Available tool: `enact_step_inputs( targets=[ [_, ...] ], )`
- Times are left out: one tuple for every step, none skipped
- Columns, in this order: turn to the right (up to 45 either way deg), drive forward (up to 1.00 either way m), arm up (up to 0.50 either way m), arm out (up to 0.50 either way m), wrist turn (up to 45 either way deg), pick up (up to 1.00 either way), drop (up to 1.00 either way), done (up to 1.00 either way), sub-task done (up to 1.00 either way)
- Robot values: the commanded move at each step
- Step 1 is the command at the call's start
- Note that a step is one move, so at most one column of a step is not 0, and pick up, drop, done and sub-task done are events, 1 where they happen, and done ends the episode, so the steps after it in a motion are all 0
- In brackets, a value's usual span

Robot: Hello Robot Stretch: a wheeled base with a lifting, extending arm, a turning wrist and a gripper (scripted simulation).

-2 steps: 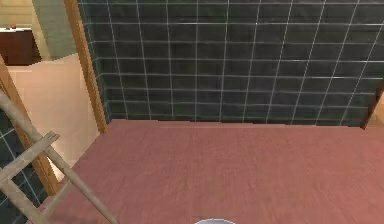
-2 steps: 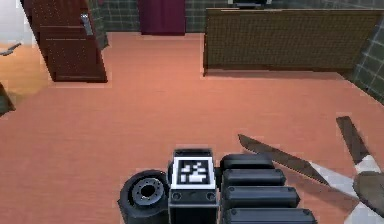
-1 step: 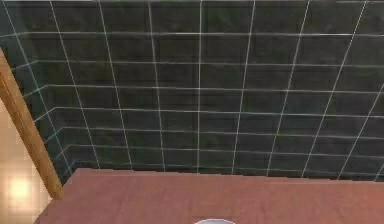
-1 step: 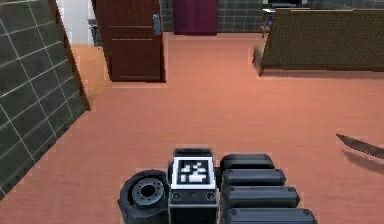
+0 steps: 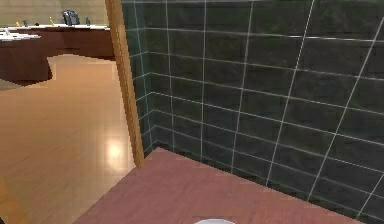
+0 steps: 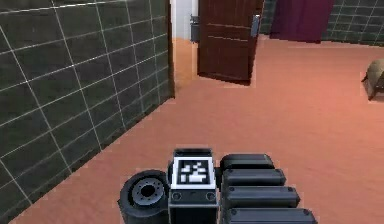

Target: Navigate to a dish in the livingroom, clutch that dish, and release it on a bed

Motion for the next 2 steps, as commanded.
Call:
enact_step_inputs(
  targets=[
    [0.0,0.05,0.0,0.0,0.0,0.0,0.0,0.0,0.0],
    [-21.0,0.0,0.0,0.0,0.0,0.0,0.0,0.0,0.0]
  ],
)
